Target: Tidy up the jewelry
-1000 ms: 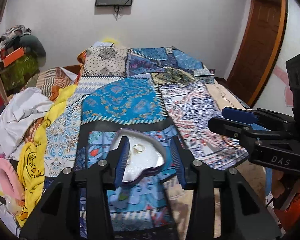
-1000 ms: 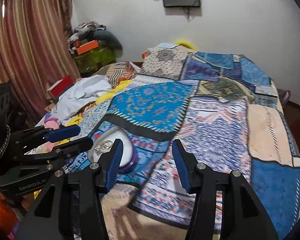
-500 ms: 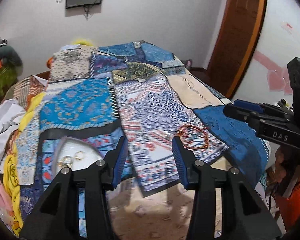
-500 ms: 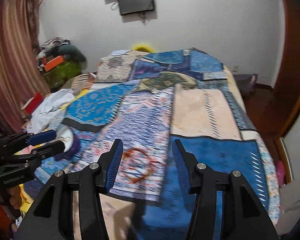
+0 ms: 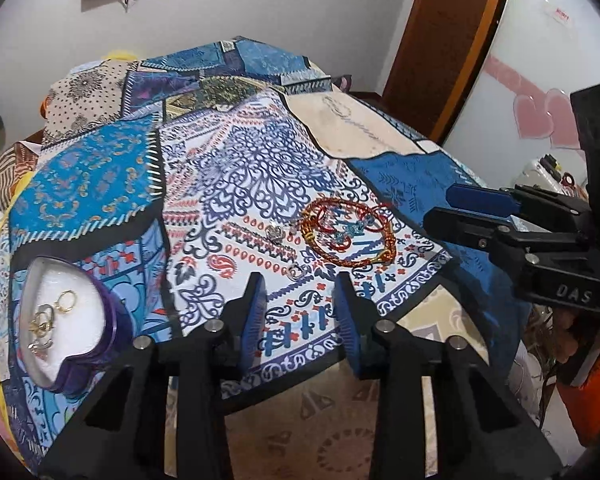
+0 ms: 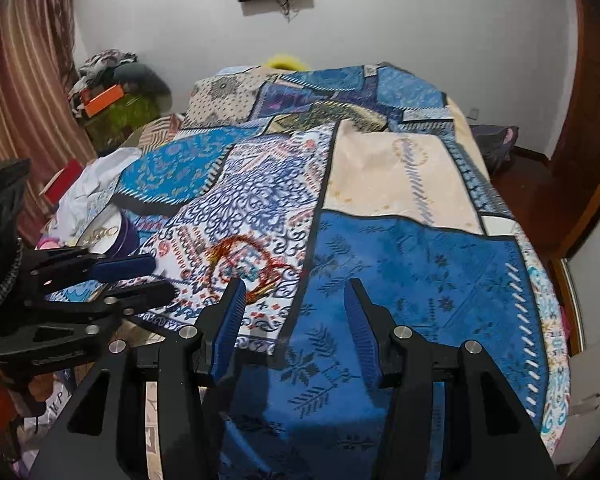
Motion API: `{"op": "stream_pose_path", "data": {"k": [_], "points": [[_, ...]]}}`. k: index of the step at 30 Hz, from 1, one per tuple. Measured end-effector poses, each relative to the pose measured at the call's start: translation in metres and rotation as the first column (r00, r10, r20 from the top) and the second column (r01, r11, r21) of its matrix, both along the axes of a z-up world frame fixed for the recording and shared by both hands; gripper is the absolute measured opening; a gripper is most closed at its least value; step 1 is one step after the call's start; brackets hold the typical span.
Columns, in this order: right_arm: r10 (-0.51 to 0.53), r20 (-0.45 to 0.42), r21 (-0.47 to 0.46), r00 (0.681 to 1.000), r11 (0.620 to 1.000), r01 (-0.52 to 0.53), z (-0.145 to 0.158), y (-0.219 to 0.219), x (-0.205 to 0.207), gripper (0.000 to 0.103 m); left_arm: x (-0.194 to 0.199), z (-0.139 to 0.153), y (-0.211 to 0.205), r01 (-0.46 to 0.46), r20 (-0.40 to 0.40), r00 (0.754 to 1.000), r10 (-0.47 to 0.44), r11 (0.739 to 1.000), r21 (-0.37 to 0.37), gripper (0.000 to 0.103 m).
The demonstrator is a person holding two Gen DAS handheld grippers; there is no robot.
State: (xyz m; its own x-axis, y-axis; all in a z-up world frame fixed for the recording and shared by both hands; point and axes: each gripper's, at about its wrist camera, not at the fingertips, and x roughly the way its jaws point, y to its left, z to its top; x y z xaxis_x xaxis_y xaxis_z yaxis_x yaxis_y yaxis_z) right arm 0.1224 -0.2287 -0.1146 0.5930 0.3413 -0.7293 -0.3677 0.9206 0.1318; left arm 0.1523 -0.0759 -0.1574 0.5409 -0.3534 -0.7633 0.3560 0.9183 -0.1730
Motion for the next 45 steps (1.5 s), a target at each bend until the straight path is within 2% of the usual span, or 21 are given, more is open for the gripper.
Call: {"op": "stream_pose_path", "data": {"k": [1,8,14,22,32,34,37,40,45], "points": [[0.004,-0.001,-0.001,1.0,1.0,-0.004,-0.001,0.001,0.001,0.047,0.003,-0.003,0.0,0.0,-0.013,1.0,0.0,1.0,-0.004,0.027],[0.004,-0.006,0.021,1.0,1.0,-0.004,-0.003,0.004,0.008,0.047,0.013,-0.011,-0.002,0.002,-0.039,0.999,-0.004,0.999,-0.045,0.024],[-0.005,-0.024,0.031,1.0,1.0,0.005,-0.006,0.004,0.01,0.047,0.018,-0.015,-0.003,-0.007,-0.044,0.999,0.005,0.999,-0.042,0.009],[0.01,-0.022,0.029,1.0,1.0,-0.01,-0.004,0.008,0.007,0.047,0.011,-0.009,0.003,-0.027,-0.04,0.999,0.024,0.997,-0.066,0.008],[0.132,-0.019,0.105,0.991,0.986,-0.129,0.0,0.047,0.002,0.046,-0.018,0.014,0.05,-0.114,0.028,0.993,0.115,0.992,-0.056,0.008],[0.156,-0.02,0.102,0.988,0.983,-0.153,-0.002,0.061,0.003,0.033,-0.022,0.017,0.059,-0.128,0.033,0.991,0.13,0.99,-0.064,0.008],[0.178,-0.056,0.097,0.982,0.98,-0.172,-0.01,0.078,0.011,0.022,-0.028,0.019,0.071,-0.139,0.038,0.989,0.142,0.987,-0.077,0.008],[0.173,-0.092,0.097,0.981,0.982,-0.164,-0.017,0.088,0.019,0.021,-0.032,0.019,0.078,-0.142,0.041,0.988,0.146,0.986,-0.089,0.008],[0.137,-0.128,0.041,0.982,0.99,-0.132,-0.03,0.095,0.03,0.021,-0.033,0.018,0.085,-0.144,0.042,0.988,0.15,0.983,-0.116,0.008]]}}
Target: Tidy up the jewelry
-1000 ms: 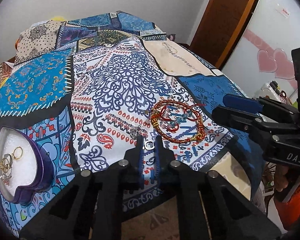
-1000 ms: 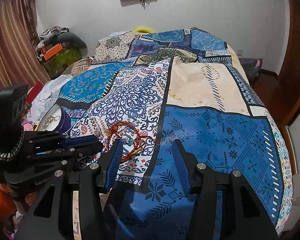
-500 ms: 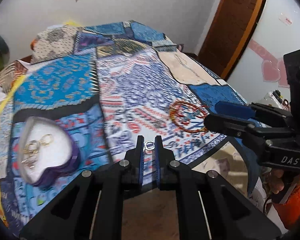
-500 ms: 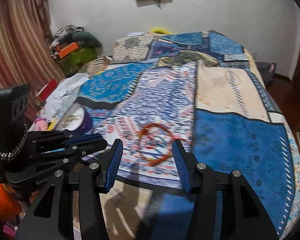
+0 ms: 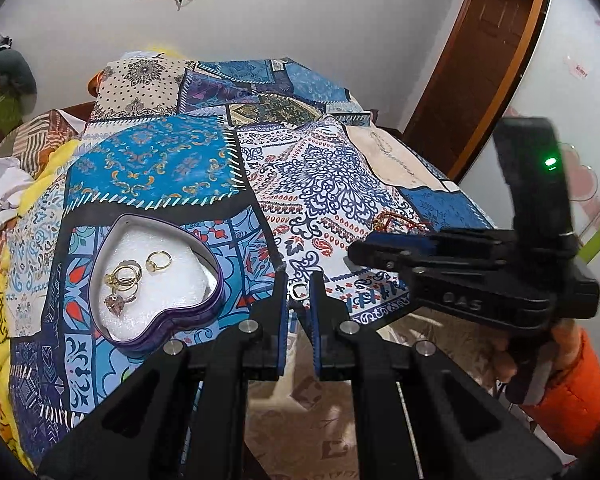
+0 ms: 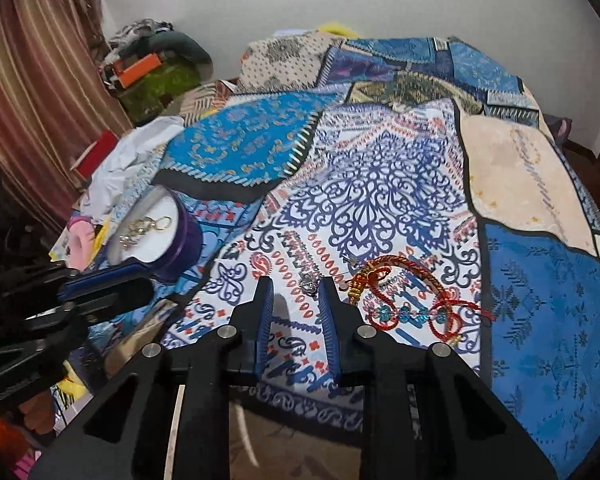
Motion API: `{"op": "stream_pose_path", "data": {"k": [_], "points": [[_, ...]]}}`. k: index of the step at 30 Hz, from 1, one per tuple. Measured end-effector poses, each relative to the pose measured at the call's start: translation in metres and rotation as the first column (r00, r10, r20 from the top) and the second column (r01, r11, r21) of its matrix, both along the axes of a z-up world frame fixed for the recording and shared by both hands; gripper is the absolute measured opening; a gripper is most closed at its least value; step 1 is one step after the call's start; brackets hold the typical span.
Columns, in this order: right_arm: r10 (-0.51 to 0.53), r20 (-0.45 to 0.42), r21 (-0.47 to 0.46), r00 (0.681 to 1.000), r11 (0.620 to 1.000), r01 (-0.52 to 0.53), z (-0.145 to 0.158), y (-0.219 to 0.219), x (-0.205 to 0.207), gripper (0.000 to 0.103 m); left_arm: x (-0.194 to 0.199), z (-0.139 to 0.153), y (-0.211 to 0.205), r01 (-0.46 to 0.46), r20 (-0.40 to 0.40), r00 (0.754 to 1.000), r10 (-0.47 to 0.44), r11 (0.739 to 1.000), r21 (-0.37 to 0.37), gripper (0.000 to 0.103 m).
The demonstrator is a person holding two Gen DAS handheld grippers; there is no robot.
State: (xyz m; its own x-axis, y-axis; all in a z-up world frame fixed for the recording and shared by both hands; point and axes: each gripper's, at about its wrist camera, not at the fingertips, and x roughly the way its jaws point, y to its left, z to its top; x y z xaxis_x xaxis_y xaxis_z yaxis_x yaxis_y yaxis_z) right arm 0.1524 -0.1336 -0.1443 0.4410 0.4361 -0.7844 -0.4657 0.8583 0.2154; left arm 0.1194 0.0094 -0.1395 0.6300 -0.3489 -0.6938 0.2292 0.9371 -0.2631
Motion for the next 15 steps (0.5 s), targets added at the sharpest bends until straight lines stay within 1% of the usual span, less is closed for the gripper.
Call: {"op": "stream_pose_path", "data": {"k": [3,6,11,15], "points": [[0.003,0.009,-0.02,1.0,1.0,-0.003,-0.002,0.003,0.002,0.02,0.002,-0.002,0.003,-0.006,-0.002,1.0,0.006,1.0,-0.014,0.008],[0.001,0.031,-0.061,1.0,0.998,0.001,-0.003,0.007,0.003,0.009,0.003,-0.005,0.004,-0.01,-0.009,1.0,0.01,1.0,-0.021,0.008],[-0.016,0.052,-0.056,0.998,0.998,0.019,0.001,0.0,0.0,0.009,0.001,-0.003,0.004,-0.009,-0.006,1.0,0.009,1.0,-0.022,0.008],[-0.027,0.088,-0.035,0.996,0.999,0.03,0.016,-0.013,-0.011,0.009,-0.002,0.003,0.001,-0.005,0.007,1.0,0.005,1.0,-0.02,0.008]]}}
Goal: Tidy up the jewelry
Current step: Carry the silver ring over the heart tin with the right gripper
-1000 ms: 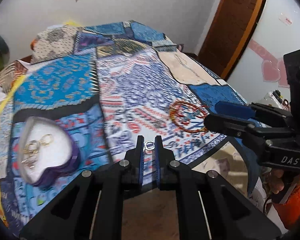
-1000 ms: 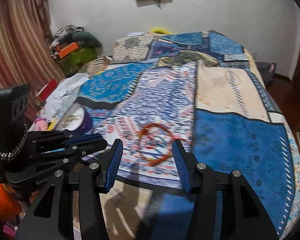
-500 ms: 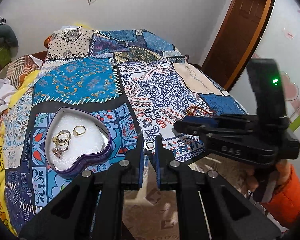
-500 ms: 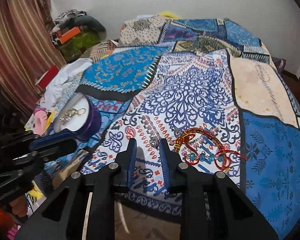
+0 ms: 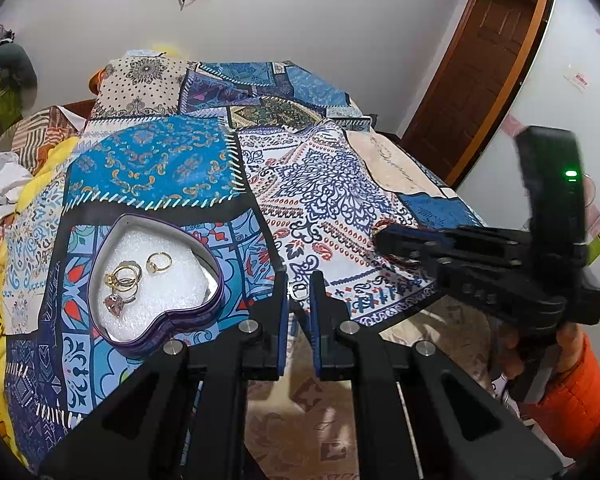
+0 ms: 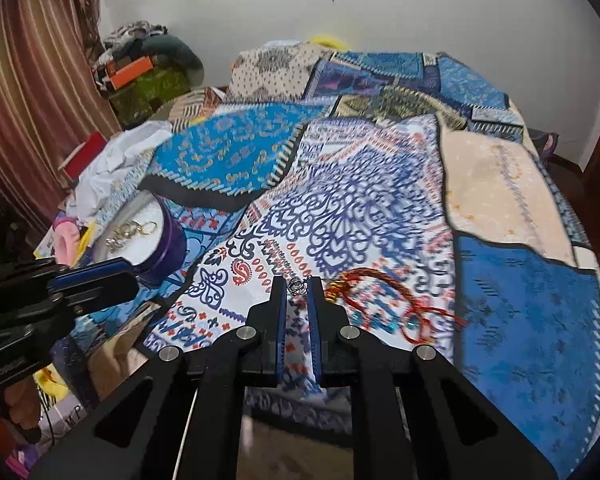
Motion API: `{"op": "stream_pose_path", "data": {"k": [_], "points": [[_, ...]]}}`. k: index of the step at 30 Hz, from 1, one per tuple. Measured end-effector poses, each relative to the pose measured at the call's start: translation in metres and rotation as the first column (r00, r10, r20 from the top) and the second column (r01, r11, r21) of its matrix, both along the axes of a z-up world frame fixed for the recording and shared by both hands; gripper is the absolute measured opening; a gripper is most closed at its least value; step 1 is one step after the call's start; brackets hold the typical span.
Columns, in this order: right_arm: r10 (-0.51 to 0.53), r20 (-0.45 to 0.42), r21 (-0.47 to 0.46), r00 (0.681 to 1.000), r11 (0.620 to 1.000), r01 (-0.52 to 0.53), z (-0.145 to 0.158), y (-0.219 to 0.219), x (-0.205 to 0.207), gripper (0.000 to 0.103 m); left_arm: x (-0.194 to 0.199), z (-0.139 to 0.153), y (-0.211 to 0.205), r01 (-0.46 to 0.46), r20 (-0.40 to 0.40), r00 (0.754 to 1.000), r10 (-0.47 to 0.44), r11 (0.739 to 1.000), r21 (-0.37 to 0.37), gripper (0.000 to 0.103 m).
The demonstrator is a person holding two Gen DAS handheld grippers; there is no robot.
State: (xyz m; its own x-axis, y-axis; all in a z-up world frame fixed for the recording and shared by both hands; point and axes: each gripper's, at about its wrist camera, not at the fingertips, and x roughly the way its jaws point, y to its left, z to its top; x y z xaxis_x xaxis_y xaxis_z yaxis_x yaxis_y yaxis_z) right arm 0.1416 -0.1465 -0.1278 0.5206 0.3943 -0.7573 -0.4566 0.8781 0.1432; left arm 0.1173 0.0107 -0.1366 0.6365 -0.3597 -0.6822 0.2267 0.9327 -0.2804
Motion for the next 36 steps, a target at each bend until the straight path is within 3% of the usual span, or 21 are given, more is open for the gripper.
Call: {"op": "stream_pose_path", "data": {"k": [13,26,30,36], "points": [[-0.08,0.097,0.001,0.992,0.997,0.08,0.042,-0.046,-0.02,0.009,-0.008,0.014,-0.015,0.022,0.029,0.999,-0.022,1.0,0.002,0.008],[0.055,0.195,0.044,0.979,0.997,-0.065,0.074,-0.004,-0.037,0.009,-0.014,0.024,-0.002,-0.007,0.053,0.999,0.008,1.0,-0.003,0.008],[0.076,0.189,0.043,0.979,0.995,-0.086,0.069,0.002,-0.039,0.009,-0.014,0.023,0.004,-0.021,0.052,0.998,0.021,1.0,-0.008,0.008],[0.057,0.084,-0.021,0.995,0.998,-0.055,0.031,-0.005,-0.025,0.009,-0.013,0.019,0.005,-0.028,0.04,0.999,0.028,1.0,-0.013,0.008]]}}
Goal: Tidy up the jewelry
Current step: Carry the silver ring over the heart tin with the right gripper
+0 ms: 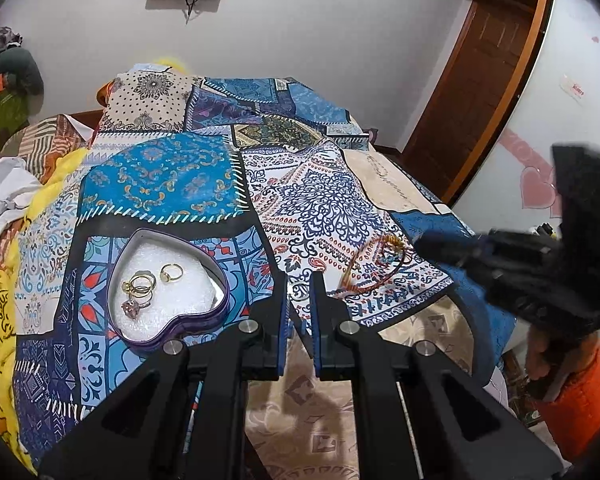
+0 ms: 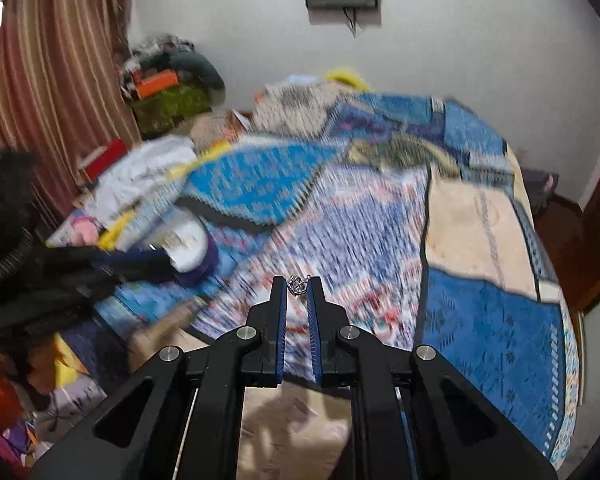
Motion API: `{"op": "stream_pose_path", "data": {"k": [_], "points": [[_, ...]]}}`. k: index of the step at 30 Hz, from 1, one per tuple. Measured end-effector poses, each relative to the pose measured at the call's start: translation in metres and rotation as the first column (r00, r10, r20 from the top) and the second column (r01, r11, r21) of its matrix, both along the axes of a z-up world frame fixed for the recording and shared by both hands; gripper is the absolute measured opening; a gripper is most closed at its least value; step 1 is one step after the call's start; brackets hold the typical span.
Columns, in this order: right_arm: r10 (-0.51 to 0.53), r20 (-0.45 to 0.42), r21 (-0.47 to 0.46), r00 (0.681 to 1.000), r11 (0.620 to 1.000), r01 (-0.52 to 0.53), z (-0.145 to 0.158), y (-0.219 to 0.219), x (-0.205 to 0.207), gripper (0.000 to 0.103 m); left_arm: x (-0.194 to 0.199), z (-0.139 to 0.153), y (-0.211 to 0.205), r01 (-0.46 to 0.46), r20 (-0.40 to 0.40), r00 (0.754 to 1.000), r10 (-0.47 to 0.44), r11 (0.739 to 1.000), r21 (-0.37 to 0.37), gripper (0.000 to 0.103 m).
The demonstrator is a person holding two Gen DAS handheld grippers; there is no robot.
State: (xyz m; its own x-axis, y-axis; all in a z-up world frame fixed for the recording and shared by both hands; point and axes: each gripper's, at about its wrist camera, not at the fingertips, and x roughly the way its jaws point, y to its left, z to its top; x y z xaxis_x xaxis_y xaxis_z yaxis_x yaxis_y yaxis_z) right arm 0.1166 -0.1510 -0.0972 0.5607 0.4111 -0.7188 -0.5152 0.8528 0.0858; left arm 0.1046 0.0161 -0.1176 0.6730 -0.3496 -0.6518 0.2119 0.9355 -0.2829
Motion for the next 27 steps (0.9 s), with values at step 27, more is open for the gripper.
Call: {"op": "stream_pose_path", "data": {"k": [27], "points": [[0.128,0.052,0.129,0.99,0.983,-0.133,0.03,0.054,0.0,0.009,-0.006,0.012,0.047,-0.107,0.045,0.993,0.106,0.994,0.027,0.008]]}}
